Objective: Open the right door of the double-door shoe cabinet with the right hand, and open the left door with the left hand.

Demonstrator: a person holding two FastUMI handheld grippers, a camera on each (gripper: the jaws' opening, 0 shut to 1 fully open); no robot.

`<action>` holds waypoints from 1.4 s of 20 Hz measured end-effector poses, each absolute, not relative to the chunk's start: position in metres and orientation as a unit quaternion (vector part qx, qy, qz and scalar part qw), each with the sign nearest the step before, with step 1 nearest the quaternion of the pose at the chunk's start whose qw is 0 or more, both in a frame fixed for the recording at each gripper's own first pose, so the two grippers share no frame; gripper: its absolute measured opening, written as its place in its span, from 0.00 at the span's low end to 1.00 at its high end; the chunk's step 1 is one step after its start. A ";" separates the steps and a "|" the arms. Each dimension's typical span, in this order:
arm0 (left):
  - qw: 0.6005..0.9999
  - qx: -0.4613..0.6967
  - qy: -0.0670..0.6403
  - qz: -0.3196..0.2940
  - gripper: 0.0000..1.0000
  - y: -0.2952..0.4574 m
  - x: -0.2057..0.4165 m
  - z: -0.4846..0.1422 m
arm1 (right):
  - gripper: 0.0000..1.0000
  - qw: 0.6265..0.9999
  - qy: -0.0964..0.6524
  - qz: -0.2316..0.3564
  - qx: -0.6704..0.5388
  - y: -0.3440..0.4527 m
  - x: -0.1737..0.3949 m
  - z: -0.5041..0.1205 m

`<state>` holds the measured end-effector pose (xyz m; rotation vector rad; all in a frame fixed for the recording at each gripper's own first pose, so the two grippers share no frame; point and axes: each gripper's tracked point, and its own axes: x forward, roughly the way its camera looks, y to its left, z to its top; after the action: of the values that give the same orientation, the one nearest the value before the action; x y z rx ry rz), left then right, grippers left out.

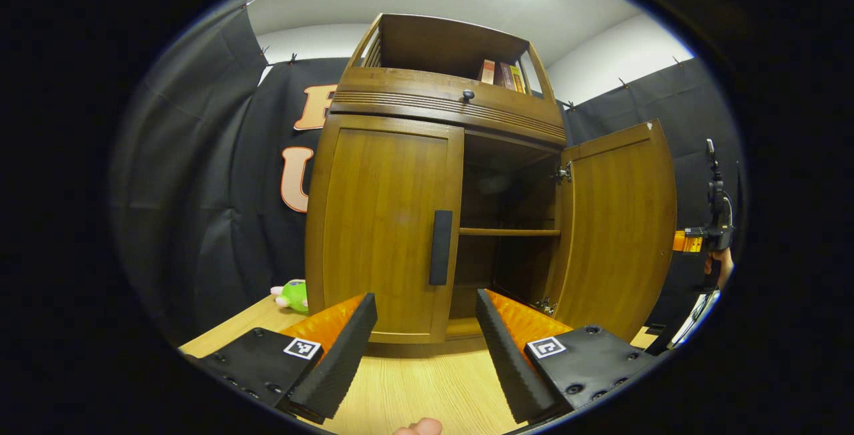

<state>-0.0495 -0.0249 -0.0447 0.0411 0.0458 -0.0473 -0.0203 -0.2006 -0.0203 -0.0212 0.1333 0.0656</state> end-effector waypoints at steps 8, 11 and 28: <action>0.999 0.022 0.022 -0.017 1.00 -0.021 -0.048 -0.045 | 0.08 0.997 0.066 0.033 0.000 -0.206 -0.059 -0.019; 0.999 0.011 0.026 -0.024 1.00 -0.027 -0.049 -0.048 | 0.08 0.998 0.052 0.027 -0.024 -0.194 -0.078 0.004; 0.998 0.048 0.031 -0.009 1.00 -0.027 -0.002 -0.029 | 0.92 0.998 0.059 -0.014 0.017 -0.175 -0.096 0.009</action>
<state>-0.0023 -0.0269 -0.0292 0.0956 0.0620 -0.0178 -0.0956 -0.1751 0.0090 0.0335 0.1185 -0.0273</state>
